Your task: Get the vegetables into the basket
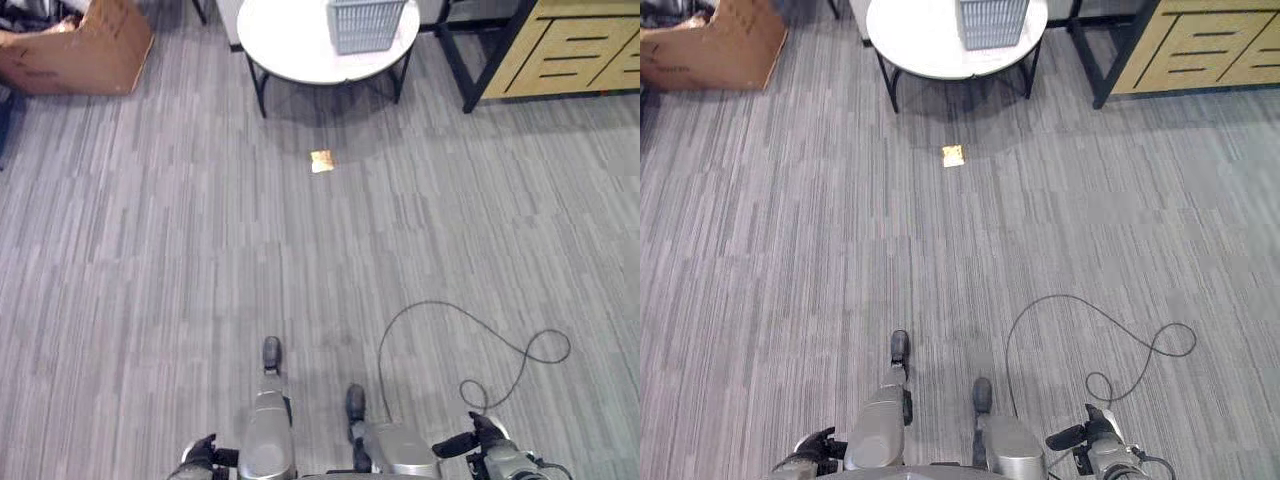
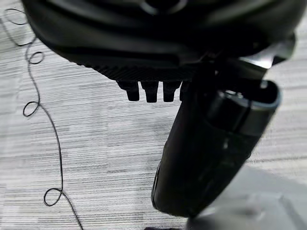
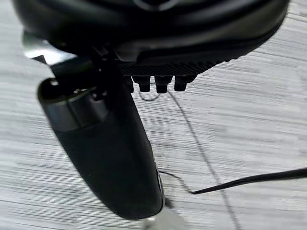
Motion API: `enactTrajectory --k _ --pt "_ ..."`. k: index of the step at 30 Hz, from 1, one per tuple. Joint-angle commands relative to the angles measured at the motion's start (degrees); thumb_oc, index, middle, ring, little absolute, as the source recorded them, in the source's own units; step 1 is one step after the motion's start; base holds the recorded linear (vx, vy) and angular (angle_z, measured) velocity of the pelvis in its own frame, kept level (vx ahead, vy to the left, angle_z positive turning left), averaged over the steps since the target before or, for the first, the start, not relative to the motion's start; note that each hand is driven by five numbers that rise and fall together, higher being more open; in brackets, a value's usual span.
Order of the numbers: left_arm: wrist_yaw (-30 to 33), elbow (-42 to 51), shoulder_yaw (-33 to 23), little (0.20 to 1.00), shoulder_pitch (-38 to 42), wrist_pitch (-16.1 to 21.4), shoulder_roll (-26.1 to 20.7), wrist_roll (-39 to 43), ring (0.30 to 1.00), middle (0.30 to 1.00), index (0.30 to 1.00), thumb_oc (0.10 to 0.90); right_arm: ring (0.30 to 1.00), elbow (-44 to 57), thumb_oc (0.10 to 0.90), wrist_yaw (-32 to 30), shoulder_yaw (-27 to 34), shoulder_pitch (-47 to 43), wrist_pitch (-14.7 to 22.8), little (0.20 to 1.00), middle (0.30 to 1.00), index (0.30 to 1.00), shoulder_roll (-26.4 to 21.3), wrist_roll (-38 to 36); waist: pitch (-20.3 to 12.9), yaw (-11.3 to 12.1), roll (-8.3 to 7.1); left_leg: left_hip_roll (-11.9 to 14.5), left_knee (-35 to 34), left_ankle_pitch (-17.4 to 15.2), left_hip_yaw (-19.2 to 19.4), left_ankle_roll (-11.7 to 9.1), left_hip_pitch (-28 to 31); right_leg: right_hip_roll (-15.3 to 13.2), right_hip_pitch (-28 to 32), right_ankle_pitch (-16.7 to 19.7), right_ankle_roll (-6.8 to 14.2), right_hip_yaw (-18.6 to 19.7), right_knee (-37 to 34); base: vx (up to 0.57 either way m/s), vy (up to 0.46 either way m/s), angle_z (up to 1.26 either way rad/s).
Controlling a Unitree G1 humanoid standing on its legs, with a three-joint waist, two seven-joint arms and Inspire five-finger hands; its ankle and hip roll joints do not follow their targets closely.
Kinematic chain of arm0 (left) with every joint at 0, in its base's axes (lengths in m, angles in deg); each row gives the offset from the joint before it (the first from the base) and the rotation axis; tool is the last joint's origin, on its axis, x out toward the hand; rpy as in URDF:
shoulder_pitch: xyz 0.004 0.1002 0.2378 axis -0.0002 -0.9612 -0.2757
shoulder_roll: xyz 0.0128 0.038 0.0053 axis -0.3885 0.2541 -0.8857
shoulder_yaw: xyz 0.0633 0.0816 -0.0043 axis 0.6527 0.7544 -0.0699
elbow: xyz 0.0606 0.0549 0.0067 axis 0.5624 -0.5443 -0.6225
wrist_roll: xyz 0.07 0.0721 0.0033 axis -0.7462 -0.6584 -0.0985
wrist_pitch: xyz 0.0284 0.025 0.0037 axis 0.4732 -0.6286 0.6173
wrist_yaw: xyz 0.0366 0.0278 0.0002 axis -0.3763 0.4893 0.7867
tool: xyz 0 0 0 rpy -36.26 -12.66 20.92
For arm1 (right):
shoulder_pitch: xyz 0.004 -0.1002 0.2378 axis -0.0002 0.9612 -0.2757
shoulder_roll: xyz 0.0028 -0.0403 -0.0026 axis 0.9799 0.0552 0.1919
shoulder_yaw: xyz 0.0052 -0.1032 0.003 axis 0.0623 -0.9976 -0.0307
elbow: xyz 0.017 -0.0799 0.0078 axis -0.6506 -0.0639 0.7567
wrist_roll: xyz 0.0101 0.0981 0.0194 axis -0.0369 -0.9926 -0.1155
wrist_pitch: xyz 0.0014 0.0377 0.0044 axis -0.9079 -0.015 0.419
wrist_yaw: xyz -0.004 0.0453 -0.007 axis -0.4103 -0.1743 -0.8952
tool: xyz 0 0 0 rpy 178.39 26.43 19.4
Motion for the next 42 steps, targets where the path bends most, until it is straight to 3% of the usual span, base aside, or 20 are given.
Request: enactTrajectory --k 1,3,4,7,9,13,17,18,19,21,26,29,30,31,33,34,36,38,41,42 --pt "0.2 1.8 2.4 1.0 -1.3 0.3 -2.6 -2.4 1.0 1.0 1.0 0.9 1.0 2.3 0.9 0.1 -1.0 3.9 -0.7 1.0 1.0 1.0 0.5 -0.6 -4.3 0.5 -2.55 -1.5 4.8 0.0 1.2 1.4 -3.0 -8.6 -5.1 -4.2 7.1 1.4 11.8 0.13 0.285 -0.47" --pt "0.5 2.2 2.6 1.0 -0.6 0.4 -3.1 -2.5 1.0 1.0 1.0 0.9 1.0 2.6 0.9 0.0 -1.5 3.3 -0.6 1.0 1.0 1.0 1.3 -0.9 -4.0 0.3 -3.27 -2.2 5.6 -0.8 2.0 2.2 -3.4 -9.1 -6.7 -2.2 7.8 2.3 13.4 0.14 0.264 -0.32" --pt "0.7 2.5 2.4 1.0 -0.3 0.4 -3.7 -2.2 1.0 1.0 1.0 0.9 1.0 2.9 0.9 0.2 -2.1 2.8 -0.6 1.0 1.0 1.0 1.9 -0.7 -4.0 0.4 -3.77 -3.5 5.6 -1.9 2.5 3.2 -3.3 -10.0 -7.4 0.7 8.4 2.1 14.4 0.12 0.197 -0.22" --pt "0.7 2.6 2.0 1.0 -0.5 0.3 -4.1 -2.2 1.0 1.0 1.0 0.9 1.0 3.6 0.9 0.1 -2.5 2.6 -0.6 1.0 1.0 1.0 2.2 -0.6 -4.1 0.6 -3.99 -4.1 4.8 -2.7 3.0 4.0 -2.3 -10.6 -8.6 3.1 8.7 1.4 16.7 0.11 0.178 0.08" --pt "0.5 2.7 1.9 1.0 -0.7 0.2 -4.4 -2.4 1.0 1.0 1.0 0.9 1.0 5.0 0.9 0.0 -2.8 2.2 -0.4 1.0 1.0 1.0 2.3 -0.4 -3.7 0.9 -3.86 -4.7 3.8 -3.6 3.9 5.0 -0.7 -11.4 -10.4 6.1 8.6 -0.6 21.9 0.11 0.209 0.03" --pt "0.6 2.8 1.4 1.0 -0.6 0.1 -4.8 -1.9 1.0 1.0 1.0 0.9 1.0 7.3 0.9 -0.3 -3.1 1.6 -0.1 1.0 1.0 1.0 2.3 -0.8 -2.3 0.7 -3.49 -5.8 2.6 -5.5 5.4 6.2 3.3 -12.4 -14.0 8.2 7.9 -4.8 26.4 0.12 0.163 -0.2" --pt "0.5 2.6 1.2 1.0 0.5 0.2 -4.2 -1.1 1.0 1.0 1.0 0.9 1.0 7.2 0.9 -0.5 -3.1 0.4 0.0 1.0 1.0 1.0 2.0 -1.0 -1.3 0.0 -2.9 -5.9 2.9 -7.5 6.0 6.0 5.2 -11.9 -18.2 6.5 7.3 -7.1 21.6 0.16 0.038 -0.23" --pt "0.5 2.6 1.2 1.0 0.8 0.4 -3.6 -0.8 1.0 1.0 1.0 0.9 1.0 7.7 0.9 -0.7 -3.3 -0.1 0.1 1.0 1.0 1.0 2.0 -1.0 -0.7 -0.6 -3.1 -6.1 3.4 -9.0 6.2 5.6 6.5 -12.6 -20.7 7.0 7.8 -8.4 15.7 0.18 -0.028 -0.14" --pt "0.5 2.6 1.2 1.0 0.8 0.4 -3.6 -0.8 1.0 1.0 1.0 0.9 1.0 7.7 0.9 -0.7 -3.3 -0.1 0.1 1.0 1.0 1.0 1.9 -1.0 -0.6 -0.7 -2.99 -6.0 3.4 -9.1 6.2 5.6 6.7 -12.5 -20.4 7.0 7.8 -8.5 15.6 0.19 -0.053 -0.11" --pt "0.7 2.5 0.3 1.0 0.5 0.5 -3.3 -0.5 1.0 1.0 1.0 0.9 1.0 8.2 0.9 -0.8 -3.2 -0.4 0.0 1.0 1.0 1.0 1.6 -0.5 -0.3 -1.5 -3.34 -6.4 4.8 -11.4 5.8 4.8 8.7 -14.3 -22.3 10.7 9.2 -8.7 8.2 0.25 -0.09 0.04" --pt "0.9 2.4 -2.0 1.0 0.2 0.9 -3.2 1.9 1.0 1.0 1.0 0.9 1.0 9.1 0.9 -0.5 -2.8 0.0 0.0 1.0 1.0 1.0 1.2 0.3 -0.3 -2.5 -3.07 -7.1 5.4 -14.2 4.4 3.7 12.6 -14.7 -24.4 14.3 10.6 -7.1 3.2 0.33 -0.152 0.13" --pt "0.5 2.2 -2.2 1.0 -0.4 1.0 -2.2 3.0 1.0 1.0 1.0 0.9 1.0 9.4 0.9 0.3 -3.5 0.3 0.0 1.0 1.0 1.0 0.2 1.4 -2.2 -2.7 -1.77 -5.6 4.8 -15.7 2.8 1.8 17.0 -13.3 -23.8 12.3 9.1 -9.5 7.5 0.45 -0.354 0.48" --pt "0.5 2.3 -1.9 1.0 -0.2 1.0 -1.6 4.0 1.0 1.0 1.0 0.9 1.0 10.2 0.9 0.3 -3.7 0.3 0.1 1.0 1.0 1.0 -0.7 1.6 -2.7 -3.2 -0.98 -4.2 6.6 -14.5 1.9 0.6 16.6 -12.1 -23.3 10.0 7.8 -10.2 9.3 0.44 -0.485 0.49" --pt "0.7 2.7 -1.9 1.0 0.0 1.2 -1.4 4.6 1.0 1.0 1.0 0.9 1.0 10.0 0.9 0.0 -3.5 0.5 0.4 1.0 1.0 1.0 -1.5 1.3 -2.8 -3.1 -0.21 -2.5 11.5 -11.1 1.2 -1.3 15.4 -10.7 -22.1 7.4 6.2 -11.2 10.6 0.37 -0.444 0.25" --pt "0.9 2.9 -1.7 1.0 0.3 1.2 -1.1 4.8 1.0 1.0 1.0 0.9 1.0 9.7 0.9 -0.2 -3.5 0.4 0.4 1.0 1.0 1.0 -1.9 1.0 -2.5 -3.1 -0.34 -2.6 15.1 -9.3 0.7 -1.8 13.6 -10.7 -21.7 7.0 5.5 -11.5 10.5 0.2 -0.293 0.29" --pt "1.6 4.1 -1.2 1.0 1.0 1.8 -0.7 6.6 1.0 1.0 1.0 0.9 1.0 8.4 0.9 -0.9 -3.0 0.5 0.7 1.0 1.0 1.0 -2.9 0.3 -1.4 -2.7 -0.59 -2.8 24.1 -4.9 0.3 -2.7 8.4 -10.2 -19.6 4.8 3.5 -12.4 10.2 0.14 -0.255 0.21" --pt "2.3 4.8 -1.3 1.0 1.7 2.3 -1.1 7.9 1.0 1.0 1.0 0.9 1.0 7.3 0.9 -1.5 -2.5 0.5 0.6 1.0 1.0 1.0 -3.3 -0.2 -0.6 -2.0 -0.31 -3.9 24.9 -4.3 -0.5 -2.3 5.5 -9.1 -17.7 3.2 2.5 -12.5 9.9 0.22 -0.281 -0.01" --pt "2.9 5.4 -0.8 1.0 2.1 2.7 -1.1 8.1 1.0 1.0 1.0 0.9 1.0 6.2 0.9 -2.2 -2.0 0.5 0.6 1.0 1.0 1.0 -3.5 -0.9 0.0 -1.6 -0.44 -6.0 23.2 -5.8 -1.2 -1.2 1.0 -8.5 -16.5 2.2 2.5 -12.0 9.4 0.21 -0.165 0.16" --pt "3.5 5.8 -0.3 1.0 2.1 2.6 -1.2 7.9 1.0 1.0 1.0 0.9 1.0 5.2 0.9 -2.8 -1.8 0.8 0.5 1.0 1.0 1.0 -3.3 -1.1 -0.1 -1.0 -0.62 -4.8 16.2 -6.6 -0.2 0.2 -2.6 -7.9 -15.3 0.8 2.8 -11.3 8.9 0.24 -0.022 -0.04" --pt "3.9 5.9 -0.4 1.0 1.9 2.7 -1.4 7.6 1.0 1.0 1.0 0.9 1.0 5.2 0.9 -3.1 -1.8 1.0 0.5 1.0 1.0 1.0 -3.3 -1.1 -0.1 -0.6 -0.14 -3.4 12.2 -3.9 -0.3 0.0 -4.5 -7.3 -14.4 0.2 3.0 -11.1 8.6 0.43 0.109 -0.31"
